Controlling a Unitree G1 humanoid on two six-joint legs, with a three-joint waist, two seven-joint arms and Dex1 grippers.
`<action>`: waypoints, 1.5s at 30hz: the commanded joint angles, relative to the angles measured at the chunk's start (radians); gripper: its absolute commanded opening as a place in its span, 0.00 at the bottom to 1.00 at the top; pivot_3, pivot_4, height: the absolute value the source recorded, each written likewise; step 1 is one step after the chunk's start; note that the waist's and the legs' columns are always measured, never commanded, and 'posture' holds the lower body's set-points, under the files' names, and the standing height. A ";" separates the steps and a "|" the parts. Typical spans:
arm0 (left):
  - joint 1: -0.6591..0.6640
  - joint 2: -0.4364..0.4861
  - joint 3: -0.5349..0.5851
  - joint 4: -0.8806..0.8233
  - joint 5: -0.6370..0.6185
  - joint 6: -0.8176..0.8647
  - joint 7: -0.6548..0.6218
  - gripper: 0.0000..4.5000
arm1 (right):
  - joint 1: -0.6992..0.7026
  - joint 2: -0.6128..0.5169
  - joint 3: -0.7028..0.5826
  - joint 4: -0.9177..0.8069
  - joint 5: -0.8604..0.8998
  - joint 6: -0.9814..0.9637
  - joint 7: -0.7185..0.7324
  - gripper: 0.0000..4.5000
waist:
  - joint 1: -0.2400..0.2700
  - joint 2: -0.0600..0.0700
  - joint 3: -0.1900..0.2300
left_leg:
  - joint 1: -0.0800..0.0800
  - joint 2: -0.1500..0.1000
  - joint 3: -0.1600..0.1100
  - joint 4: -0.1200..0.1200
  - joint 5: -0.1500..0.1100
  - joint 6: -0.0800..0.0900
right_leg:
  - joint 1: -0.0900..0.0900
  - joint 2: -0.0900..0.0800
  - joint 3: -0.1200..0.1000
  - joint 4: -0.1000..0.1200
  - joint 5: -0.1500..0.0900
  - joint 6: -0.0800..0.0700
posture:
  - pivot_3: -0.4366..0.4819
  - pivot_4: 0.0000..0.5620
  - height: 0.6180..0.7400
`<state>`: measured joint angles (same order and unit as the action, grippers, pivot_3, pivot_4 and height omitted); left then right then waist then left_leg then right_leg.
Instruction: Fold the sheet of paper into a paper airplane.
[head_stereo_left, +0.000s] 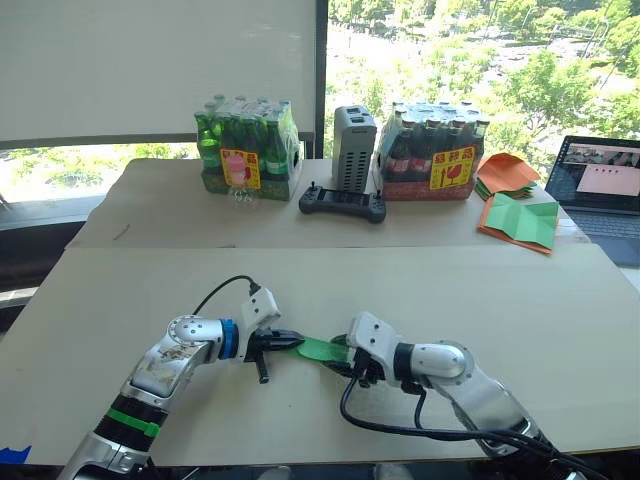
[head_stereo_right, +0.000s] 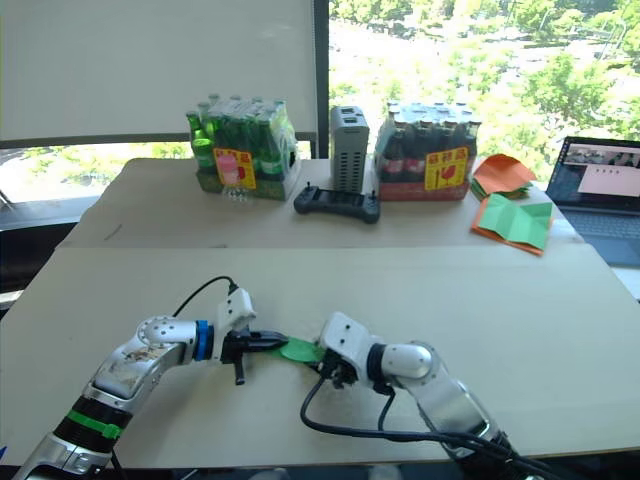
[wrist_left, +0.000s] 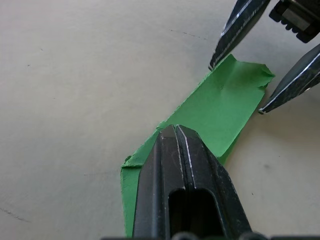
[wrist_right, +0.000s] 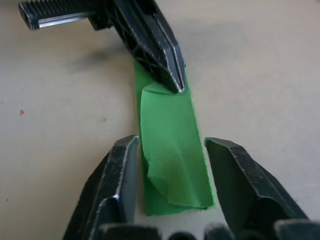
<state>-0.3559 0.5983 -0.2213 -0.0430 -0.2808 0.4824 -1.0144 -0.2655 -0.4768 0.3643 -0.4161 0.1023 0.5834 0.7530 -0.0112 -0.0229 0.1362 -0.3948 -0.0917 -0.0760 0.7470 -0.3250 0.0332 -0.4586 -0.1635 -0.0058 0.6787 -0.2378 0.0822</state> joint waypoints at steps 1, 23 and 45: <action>0.002 -0.001 -0.012 -0.004 0.014 -0.004 -0.004 0.00 | -0.025 0.017 -0.075 -0.094 0.092 0.061 0.009 0.58 | 0.000 0.000 0.000 | 0.000 0.000 0.000 0.000 0.000 0.000 | 0.000 0.000 0.000 0.000 0.000 0.000 | 0.48 0.27 0.49; 0.034 -0.015 -0.036 -0.007 0.064 -0.039 0.019 0.00 | -0.125 0.101 0.050 0.085 0.039 0.141 -0.118 0.01 | 0.002 0.000 0.000 | 0.000 0.000 0.000 0.000 0.000 0.000 | 0.000 0.000 0.000 0.000 0.000 0.000 | 0.48 0.27 0.49; 0.050 -0.006 -0.041 -0.015 0.073 -0.052 0.018 0.00 | -0.060 0.000 0.060 0.118 0.009 0.225 -0.113 0.01 | 0.006 0.000 -0.001 | 0.002 -0.001 0.000 0.000 0.000 0.000 | 0.002 -0.001 0.000 0.000 0.000 0.000 | 0.48 0.27 0.49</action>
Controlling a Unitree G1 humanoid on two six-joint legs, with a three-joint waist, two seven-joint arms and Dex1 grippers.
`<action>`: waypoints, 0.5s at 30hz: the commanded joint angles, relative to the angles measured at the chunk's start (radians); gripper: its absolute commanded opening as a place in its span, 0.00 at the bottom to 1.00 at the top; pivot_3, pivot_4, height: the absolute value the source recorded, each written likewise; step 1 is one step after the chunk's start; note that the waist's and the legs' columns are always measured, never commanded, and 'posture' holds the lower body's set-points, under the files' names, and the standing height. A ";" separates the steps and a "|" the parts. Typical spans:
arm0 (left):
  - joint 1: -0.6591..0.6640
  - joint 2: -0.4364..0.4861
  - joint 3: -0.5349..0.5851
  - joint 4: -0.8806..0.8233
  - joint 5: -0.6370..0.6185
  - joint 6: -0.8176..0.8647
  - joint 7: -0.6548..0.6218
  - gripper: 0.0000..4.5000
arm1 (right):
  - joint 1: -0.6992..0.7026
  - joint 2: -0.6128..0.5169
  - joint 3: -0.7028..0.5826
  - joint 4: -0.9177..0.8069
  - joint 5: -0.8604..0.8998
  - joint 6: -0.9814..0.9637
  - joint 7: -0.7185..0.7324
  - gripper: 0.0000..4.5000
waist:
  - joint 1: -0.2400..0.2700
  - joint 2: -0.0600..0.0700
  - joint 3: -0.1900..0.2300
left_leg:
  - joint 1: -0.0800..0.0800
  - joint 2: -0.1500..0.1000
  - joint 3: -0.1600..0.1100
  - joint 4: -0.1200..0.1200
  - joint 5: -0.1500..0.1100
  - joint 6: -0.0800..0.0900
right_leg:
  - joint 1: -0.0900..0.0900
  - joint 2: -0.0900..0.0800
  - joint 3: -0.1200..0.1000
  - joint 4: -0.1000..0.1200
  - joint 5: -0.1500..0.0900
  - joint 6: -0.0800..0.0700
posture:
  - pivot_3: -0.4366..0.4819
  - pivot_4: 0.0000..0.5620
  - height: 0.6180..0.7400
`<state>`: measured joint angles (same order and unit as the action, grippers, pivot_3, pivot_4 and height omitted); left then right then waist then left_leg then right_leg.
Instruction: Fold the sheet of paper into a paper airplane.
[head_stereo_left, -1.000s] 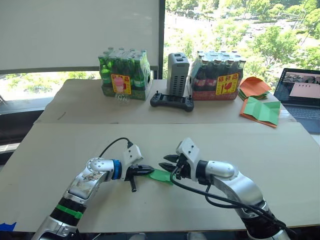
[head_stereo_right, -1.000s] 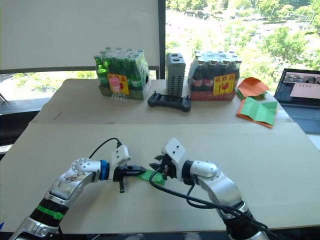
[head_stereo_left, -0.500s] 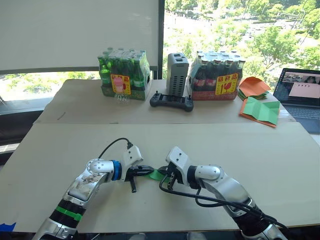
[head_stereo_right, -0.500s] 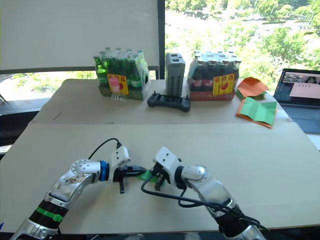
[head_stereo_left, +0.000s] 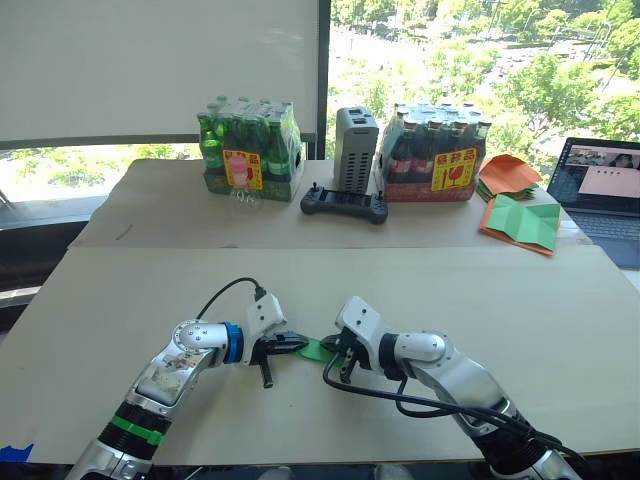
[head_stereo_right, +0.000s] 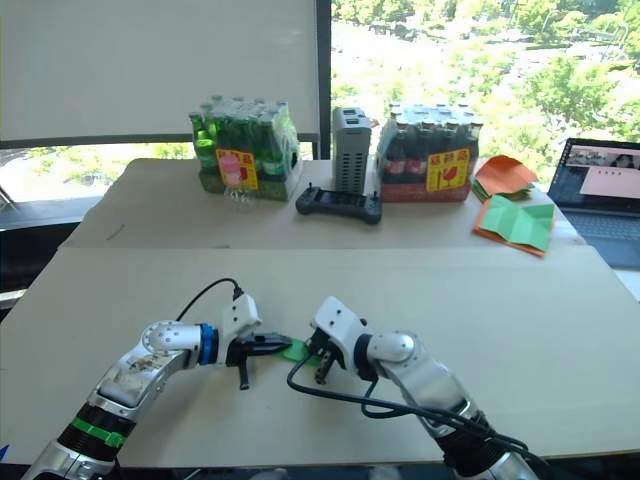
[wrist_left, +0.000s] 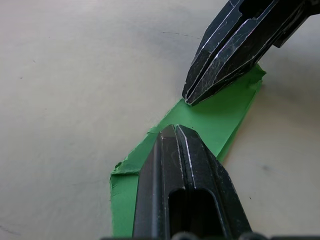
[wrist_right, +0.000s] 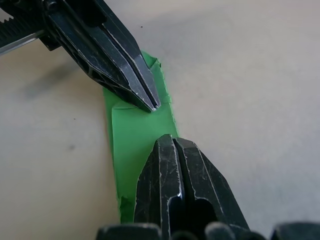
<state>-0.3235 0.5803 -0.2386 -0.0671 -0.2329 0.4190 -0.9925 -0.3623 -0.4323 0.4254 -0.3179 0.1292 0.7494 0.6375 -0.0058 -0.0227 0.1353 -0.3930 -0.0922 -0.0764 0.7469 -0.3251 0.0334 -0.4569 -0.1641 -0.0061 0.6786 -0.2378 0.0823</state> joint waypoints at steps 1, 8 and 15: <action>0.017 0.011 -0.023 0.009 0.025 0.011 -0.004 0.00 | 0.040 -0.052 -0.002 0.014 -0.015 0.063 0.006 0.01 | 0.001 0.000 0.000 | 0.000 0.000 0.000 0.000 0.000 0.000 | 0.000 0.000 0.000 0.000 0.000 0.000 | 0.48 0.27 0.49; 0.013 0.013 -0.028 0.020 0.033 0.001 -0.006 0.00 | 0.084 -0.108 -0.020 -0.045 -0.006 0.092 0.012 0.01 | 0.005 0.000 -0.001 | 0.001 0.000 0.000 0.000 0.000 0.000 | 0.001 0.000 0.000 0.000 0.000 0.000 | 0.48 0.27 0.49; 0.008 0.013 -0.034 0.031 0.043 -0.005 -0.007 0.00 | 0.110 -0.131 -0.035 -0.075 -0.004 0.113 0.007 0.01 | 0.008 -0.001 -0.001 | 0.001 0.000 0.000 0.000 0.000 0.000 | 0.002 0.000 0.000 -0.001 0.000 0.000 | 0.48 0.27 0.49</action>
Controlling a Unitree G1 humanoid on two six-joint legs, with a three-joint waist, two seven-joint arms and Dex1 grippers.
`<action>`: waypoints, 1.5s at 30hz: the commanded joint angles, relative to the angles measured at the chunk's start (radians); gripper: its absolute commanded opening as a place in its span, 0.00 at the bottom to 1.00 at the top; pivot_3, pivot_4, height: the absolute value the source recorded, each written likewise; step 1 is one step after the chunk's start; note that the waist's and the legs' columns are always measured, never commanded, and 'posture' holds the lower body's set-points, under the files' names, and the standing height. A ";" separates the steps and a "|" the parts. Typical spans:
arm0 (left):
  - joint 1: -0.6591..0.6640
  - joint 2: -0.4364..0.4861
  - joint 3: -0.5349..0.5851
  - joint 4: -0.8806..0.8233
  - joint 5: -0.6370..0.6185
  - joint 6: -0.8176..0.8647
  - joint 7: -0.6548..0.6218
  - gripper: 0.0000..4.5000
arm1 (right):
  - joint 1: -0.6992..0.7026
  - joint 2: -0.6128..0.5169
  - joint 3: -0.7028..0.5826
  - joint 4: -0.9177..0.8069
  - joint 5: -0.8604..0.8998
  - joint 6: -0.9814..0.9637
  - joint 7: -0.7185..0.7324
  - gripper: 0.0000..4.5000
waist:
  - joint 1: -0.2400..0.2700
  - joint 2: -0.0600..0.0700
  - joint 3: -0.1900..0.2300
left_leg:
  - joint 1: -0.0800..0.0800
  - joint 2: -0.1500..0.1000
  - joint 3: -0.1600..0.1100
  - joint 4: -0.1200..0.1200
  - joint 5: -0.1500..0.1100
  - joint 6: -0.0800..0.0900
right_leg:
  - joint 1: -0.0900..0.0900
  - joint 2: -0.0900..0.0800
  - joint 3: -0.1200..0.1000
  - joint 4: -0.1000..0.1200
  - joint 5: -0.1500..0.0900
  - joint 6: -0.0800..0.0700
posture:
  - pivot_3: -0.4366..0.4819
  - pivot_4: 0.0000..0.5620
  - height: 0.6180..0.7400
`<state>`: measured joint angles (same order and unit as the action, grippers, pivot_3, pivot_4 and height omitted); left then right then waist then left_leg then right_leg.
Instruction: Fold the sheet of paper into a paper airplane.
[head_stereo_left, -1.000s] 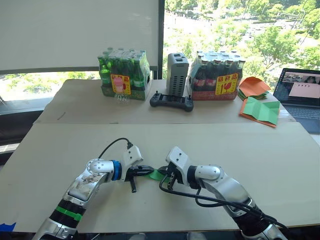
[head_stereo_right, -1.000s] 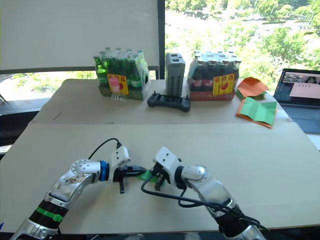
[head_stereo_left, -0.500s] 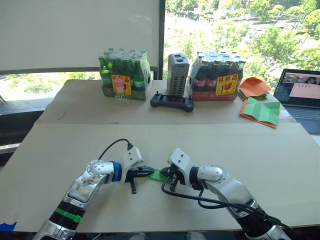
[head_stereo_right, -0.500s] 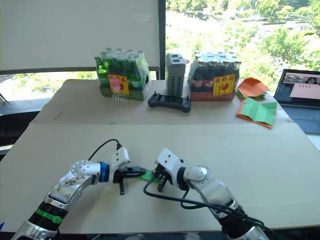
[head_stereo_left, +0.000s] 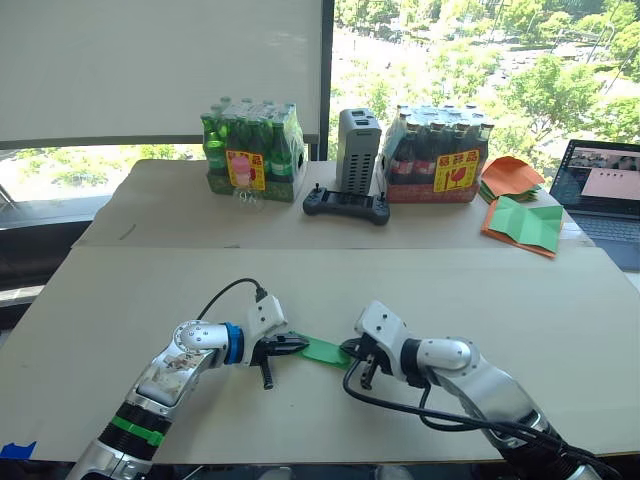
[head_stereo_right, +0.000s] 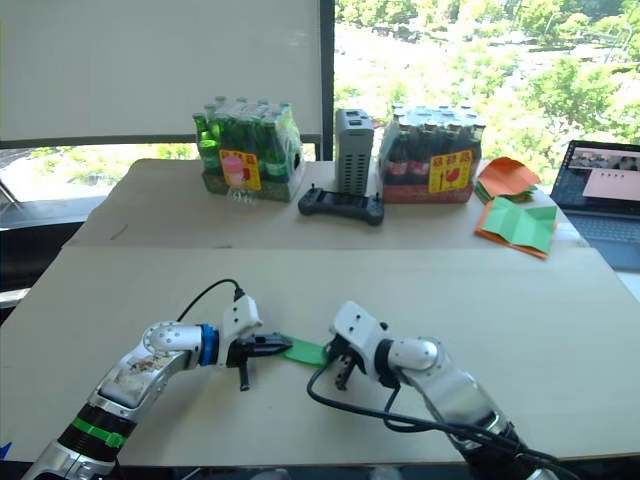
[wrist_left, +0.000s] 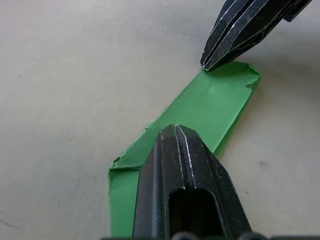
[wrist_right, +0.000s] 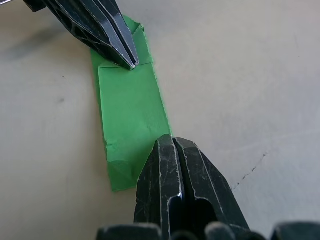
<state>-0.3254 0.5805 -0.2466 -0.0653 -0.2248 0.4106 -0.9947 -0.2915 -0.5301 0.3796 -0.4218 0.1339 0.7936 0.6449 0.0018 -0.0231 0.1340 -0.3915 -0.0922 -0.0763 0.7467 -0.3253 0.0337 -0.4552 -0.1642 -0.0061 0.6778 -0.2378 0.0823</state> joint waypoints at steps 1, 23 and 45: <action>0.008 0.013 -0.027 0.032 0.036 0.001 -0.005 0.00 | 0.044 -0.038 0.008 0.026 -0.010 0.073 -0.002 0.01 | 0.001 0.000 0.000 | 0.000 0.000 0.000 0.000 0.000 0.000 | 0.000 0.000 0.000 0.000 0.000 0.000 | 0.48 0.27 0.49; -0.019 0.007 -0.038 0.071 0.041 -0.024 -0.012 0.00 | 0.019 0.033 -0.192 -0.126 0.160 -0.057 0.019 0.01 | 0.009 0.000 0.000 | 0.000 0.000 0.000 0.000 0.000 0.001 | 0.000 0.000 -0.001 -0.002 0.000 0.000 | 0.48 0.27 0.49; -0.101 0.002 0.010 0.063 -0.028 0.029 -0.070 0.00 | 0.056 0.006 0.056 0.044 -0.003 -0.017 -0.023 0.01 | 0.007 0.000 0.000 | 0.001 0.000 0.000 0.000 0.000 0.000 | 0.001 0.000 -0.001 -0.001 0.000 0.000 | 0.48 0.27 0.49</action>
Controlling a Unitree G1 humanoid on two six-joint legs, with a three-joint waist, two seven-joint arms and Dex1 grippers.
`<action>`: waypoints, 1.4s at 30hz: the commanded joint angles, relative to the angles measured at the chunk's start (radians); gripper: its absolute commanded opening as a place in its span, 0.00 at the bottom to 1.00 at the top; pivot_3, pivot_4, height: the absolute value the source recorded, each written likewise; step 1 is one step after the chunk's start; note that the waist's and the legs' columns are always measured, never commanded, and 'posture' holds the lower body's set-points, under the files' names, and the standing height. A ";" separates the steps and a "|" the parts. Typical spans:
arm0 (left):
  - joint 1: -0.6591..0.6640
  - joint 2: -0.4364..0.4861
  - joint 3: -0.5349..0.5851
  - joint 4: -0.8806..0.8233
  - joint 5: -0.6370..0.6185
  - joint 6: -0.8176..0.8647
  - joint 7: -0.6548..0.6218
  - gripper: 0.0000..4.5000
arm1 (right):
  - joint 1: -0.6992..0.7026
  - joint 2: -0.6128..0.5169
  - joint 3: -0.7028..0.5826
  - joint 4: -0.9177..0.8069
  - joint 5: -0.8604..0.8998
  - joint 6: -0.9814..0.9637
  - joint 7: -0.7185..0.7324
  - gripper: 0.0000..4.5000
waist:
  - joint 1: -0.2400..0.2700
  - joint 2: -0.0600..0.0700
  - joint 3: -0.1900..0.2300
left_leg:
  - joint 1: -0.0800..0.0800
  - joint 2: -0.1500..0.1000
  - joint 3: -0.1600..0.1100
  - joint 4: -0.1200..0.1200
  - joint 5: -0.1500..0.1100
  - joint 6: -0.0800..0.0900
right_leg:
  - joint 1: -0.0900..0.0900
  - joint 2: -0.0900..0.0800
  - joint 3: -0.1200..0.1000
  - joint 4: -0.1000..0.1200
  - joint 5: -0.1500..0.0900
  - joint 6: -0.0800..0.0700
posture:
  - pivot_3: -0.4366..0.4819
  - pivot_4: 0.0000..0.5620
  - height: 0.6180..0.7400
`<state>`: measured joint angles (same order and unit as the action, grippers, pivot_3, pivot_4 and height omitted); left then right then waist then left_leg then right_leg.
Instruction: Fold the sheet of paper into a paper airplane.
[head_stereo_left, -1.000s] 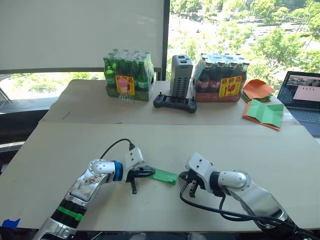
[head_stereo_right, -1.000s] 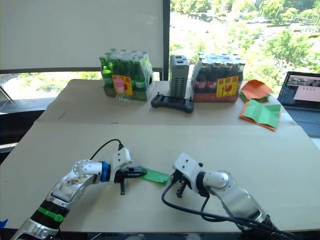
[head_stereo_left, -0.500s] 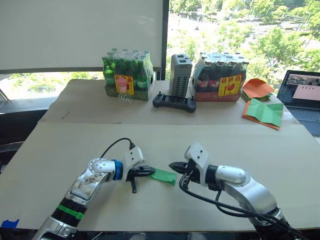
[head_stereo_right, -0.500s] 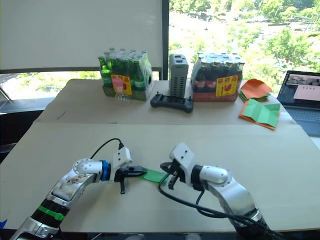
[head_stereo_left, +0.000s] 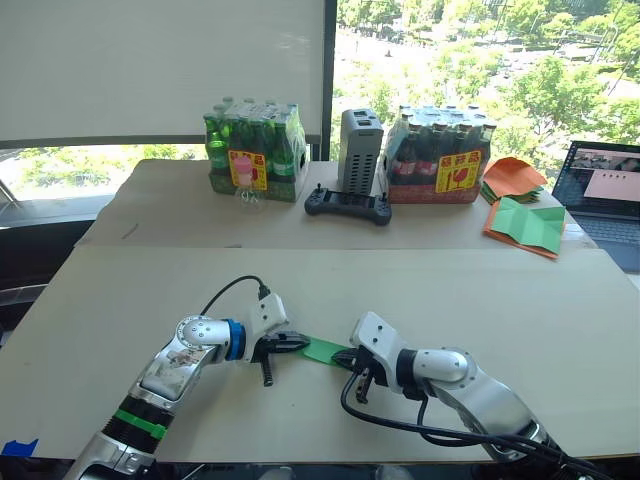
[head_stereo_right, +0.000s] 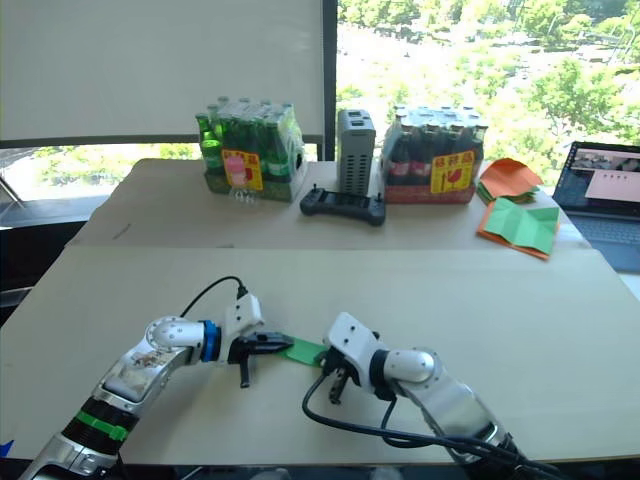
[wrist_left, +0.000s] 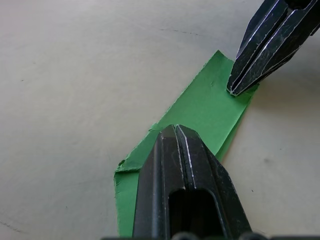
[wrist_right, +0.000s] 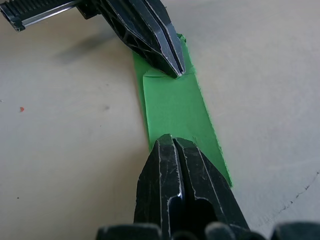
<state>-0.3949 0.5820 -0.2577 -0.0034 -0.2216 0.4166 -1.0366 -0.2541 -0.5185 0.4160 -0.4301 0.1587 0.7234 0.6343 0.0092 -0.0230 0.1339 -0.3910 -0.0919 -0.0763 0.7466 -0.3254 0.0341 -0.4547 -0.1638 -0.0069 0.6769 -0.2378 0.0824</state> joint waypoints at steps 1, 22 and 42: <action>-0.046 -0.008 0.019 0.006 -0.043 0.028 -0.044 0.00 | 0.019 -0.006 0.021 0.051 -0.026 0.054 -0.012 0.01 | 0.000 0.000 0.000 | 0.000 0.000 0.000 0.000 0.000 0.000 | 0.000 0.000 0.000 0.000 0.000 0.000 | 0.48 0.27 0.49; -0.122 -0.074 -0.111 0.226 0.112 -0.127 -0.104 0.00 | 0.021 0.009 0.022 0.001 -0.013 0.105 -0.036 0.01 | 0.000 0.000 0.000 | 0.000 0.000 0.000 0.000 0.000 0.000 | 0.001 0.000 0.000 0.000 0.000 0.000 | 0.48 0.27 0.49; -0.062 0.008 -0.112 0.254 0.152 -0.167 -0.101 0.00 | 0.005 0.012 0.018 0.009 -0.007 0.124 -0.038 0.01 | -0.012 0.000 -0.002 | 0.002 0.000 0.000 -0.001 0.000 0.000 | 0.001 0.001 0.000 0.001 0.000 0.000 | 0.48 0.27 0.49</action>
<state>-0.5002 0.5524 -0.3425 0.1831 -0.1392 0.2219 -1.1445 -0.2655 -0.4970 0.4207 -0.4577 0.1626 0.7930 0.6014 -0.0027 -0.0233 0.1321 -0.3891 -0.0913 -0.0764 0.7458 -0.3254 0.0340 -0.4538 -0.1632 -0.0069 0.6775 -0.2378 0.0823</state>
